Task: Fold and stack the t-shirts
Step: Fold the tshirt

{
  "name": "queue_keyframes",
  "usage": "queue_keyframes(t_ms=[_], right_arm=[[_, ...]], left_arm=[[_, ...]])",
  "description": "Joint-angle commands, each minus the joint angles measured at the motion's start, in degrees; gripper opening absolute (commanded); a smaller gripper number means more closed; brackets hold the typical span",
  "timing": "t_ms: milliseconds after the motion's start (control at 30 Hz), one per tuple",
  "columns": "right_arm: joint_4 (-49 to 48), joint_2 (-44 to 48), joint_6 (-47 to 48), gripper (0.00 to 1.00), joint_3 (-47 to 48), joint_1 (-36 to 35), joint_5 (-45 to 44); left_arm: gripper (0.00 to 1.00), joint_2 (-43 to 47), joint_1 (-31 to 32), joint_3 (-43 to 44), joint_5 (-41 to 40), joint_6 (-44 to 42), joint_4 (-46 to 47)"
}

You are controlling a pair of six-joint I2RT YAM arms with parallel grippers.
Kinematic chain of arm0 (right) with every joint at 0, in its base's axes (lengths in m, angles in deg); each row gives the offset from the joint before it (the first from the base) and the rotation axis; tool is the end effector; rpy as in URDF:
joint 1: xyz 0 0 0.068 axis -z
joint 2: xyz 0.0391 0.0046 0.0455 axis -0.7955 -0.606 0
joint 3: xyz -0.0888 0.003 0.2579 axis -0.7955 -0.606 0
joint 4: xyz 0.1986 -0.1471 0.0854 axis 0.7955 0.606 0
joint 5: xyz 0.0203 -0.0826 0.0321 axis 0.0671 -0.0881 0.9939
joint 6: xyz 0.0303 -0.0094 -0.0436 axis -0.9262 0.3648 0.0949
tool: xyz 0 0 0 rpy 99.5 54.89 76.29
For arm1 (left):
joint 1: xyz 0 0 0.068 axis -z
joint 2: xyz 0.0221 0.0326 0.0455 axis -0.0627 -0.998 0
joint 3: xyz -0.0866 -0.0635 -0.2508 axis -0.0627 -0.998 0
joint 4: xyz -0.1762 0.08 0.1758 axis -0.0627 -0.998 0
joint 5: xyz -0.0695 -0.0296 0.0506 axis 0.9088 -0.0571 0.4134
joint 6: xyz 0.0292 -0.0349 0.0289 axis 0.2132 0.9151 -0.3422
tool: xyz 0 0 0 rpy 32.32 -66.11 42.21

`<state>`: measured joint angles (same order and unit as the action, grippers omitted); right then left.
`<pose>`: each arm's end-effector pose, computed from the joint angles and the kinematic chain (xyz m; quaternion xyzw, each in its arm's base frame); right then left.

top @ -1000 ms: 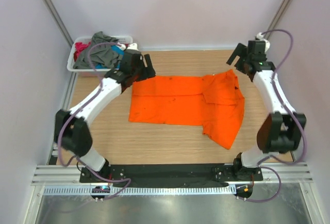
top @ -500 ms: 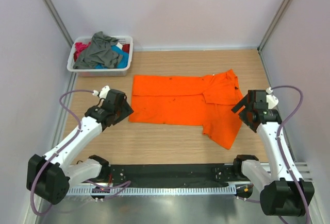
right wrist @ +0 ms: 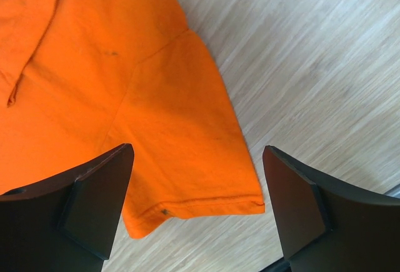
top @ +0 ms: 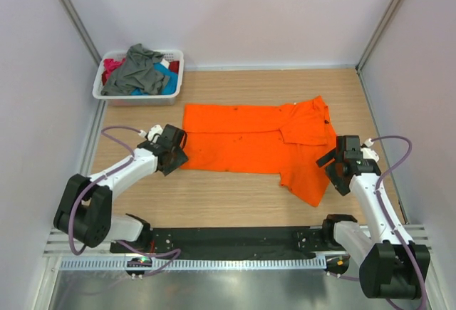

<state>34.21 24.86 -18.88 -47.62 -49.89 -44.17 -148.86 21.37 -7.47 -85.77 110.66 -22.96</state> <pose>0.1608 -0.0160 0.2137 0.4560 0.8528 -0.0095 0.2545 0.2249 -0.0927 0.1848 -0.3230 0.9091 -0.0337 0.2607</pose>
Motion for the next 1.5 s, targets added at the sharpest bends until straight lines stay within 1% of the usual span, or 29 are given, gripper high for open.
queue_keyframes(t_ms=[0,133,200,267,367,400,467,533,567,667,800,933,1100,1333,1467], right_arm=[[-2.37,1.86,-5.38,0.9,-2.95,0.27,0.81],[-5.1,2.13,-6.89,0.88,-6.56,0.36,2.67],[-5.72,2.13,-6.89,0.88,-7.18,0.44,2.4],[-6.24,2.13,-6.98,0.88,-7.71,0.44,2.23],[-6.86,1.86,-6.98,0.88,-7.88,0.44,1.53],[-7.04,1.78,-7.07,0.88,-7.97,0.44,1.35],[-7.91,1.16,-7.07,0.88,-8.5,0.44,1.43],[-8.53,0.46,-7.33,0.87,-9.02,0.44,1.87],[-9.58,0.37,-7.68,0.87,-9.81,0.44,2.4],[-10.99,0.81,-8.3,0.86,-11.4,0.44,3.02],[-12.22,1.69,-8.91,0.86,-12.89,0.44,3.54],[-12.31,0.72,-8.56,0.86,-13.68,0.44,3.37],[-12.05,-0.69,-9.17,0.85,-14.21,0.44,4.69],[-3.63,3.88,-6.81,0.79,-10.7,0.44,6.53],[0.6,2.83,-5.05,0.75,-9.47,0.44,10.65]], left_arm=[[0.53,-1.42,-0.36,0.66,-1.49,0.66,3.34],[0.49,-2.57,-0.36,-0.4,-2.1,0.83,4.4],[0.44,-3.01,-0.28,-0.84,-1.93,0.83,5.36],[0.44,-3.63,-0.36,-1.1,-1.58,0.83,5.8],[0.4,-4.07,-0.36,-1.54,-1.58,1.1,6.42],[0.37,-4.24,-0.36,-1.63,-1.58,1.19,6.68],[0.37,-4.42,-0.36,-1.89,-1.49,1.19,6.86],[0.34,-4.77,-0.36,-2.16,-1.66,1.27,7.38],[0.3,-5.38,-0.28,-2.33,-1.67,1.27,7.56],[0.24,-5.82,-0.36,-2.33,-1.58,1.36,7.82],[0.09,-5.56,-0.36,-2.77,-2.19,1.63,8.35],[0.01,-5.73,-0.36,-2.86,-2.54,1.63,8.53],[0.0,-6.09,-0.36,-2.86,-2.37,1.89,8.97],[0.0,-5.47,-0.36,-2.6,-2.63,1.89,8.97],[0.0,-4.68,-0.36,-2.51,-2.72,2.42,8.88]])
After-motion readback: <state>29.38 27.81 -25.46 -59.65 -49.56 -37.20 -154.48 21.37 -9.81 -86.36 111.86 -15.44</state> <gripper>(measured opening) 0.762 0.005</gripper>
